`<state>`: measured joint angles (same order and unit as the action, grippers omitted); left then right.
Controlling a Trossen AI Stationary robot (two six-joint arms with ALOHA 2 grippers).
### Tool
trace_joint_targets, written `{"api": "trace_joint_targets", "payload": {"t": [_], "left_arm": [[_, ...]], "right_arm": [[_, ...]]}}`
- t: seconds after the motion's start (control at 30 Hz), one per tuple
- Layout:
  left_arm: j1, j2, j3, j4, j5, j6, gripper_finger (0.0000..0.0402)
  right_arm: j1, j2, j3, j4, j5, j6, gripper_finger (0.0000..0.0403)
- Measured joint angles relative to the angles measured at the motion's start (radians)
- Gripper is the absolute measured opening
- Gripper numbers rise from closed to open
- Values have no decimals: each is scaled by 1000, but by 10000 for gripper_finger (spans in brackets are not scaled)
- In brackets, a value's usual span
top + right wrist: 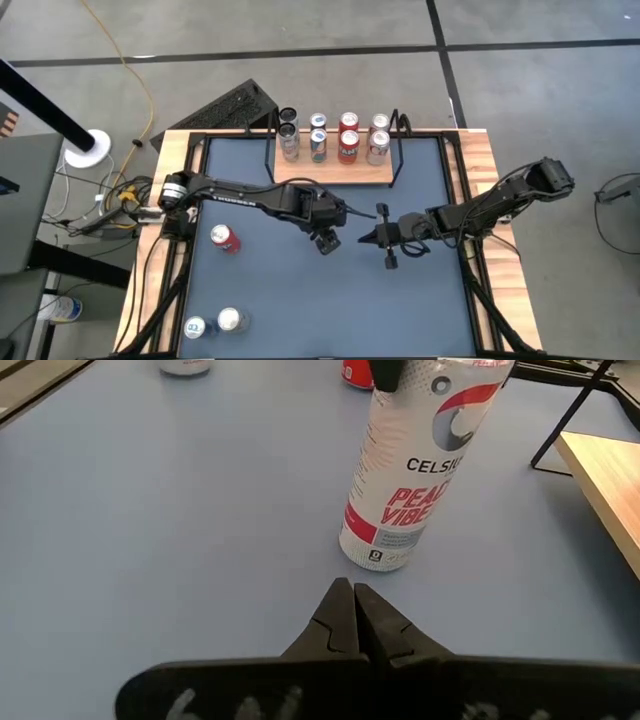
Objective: Place canned beverage on shelf
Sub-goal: Put the white soda can on the shelf aligned with the other white soda can
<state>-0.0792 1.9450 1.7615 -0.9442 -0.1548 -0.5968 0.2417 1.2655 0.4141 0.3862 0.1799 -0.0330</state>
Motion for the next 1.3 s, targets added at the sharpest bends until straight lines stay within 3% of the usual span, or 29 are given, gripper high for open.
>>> {"api": "trace_joint_targets", "payload": {"t": [0.17, 0.37, 0.6, 0.83, 1.07, 1.3], "left_arm": [[0, 0, 1, -30, 28, 65, 236], [-2, -7, 4, -49, 84, 172, 236], [-48, -11, 27, -127, 173, 521, 254], [-132, -13, 27, -53, 181, 697, 248], [-183, -14, 28, -1, 177, 754, 248], [-171, -14, 28, 0, 159, 688, 263]], "right_arm": [[0, 0, 0, -1, 0, 0, 0], [0, 0, 0, -2, 0, 0, 0], [0, 0, 0, -4, 0, 0, 0], [0, 0, 0, -8, 0, -1, 0], [0, 0, 0, -7, 0, 0, 0], [0, 0, 0, -4, 0, 0, 0]]}}
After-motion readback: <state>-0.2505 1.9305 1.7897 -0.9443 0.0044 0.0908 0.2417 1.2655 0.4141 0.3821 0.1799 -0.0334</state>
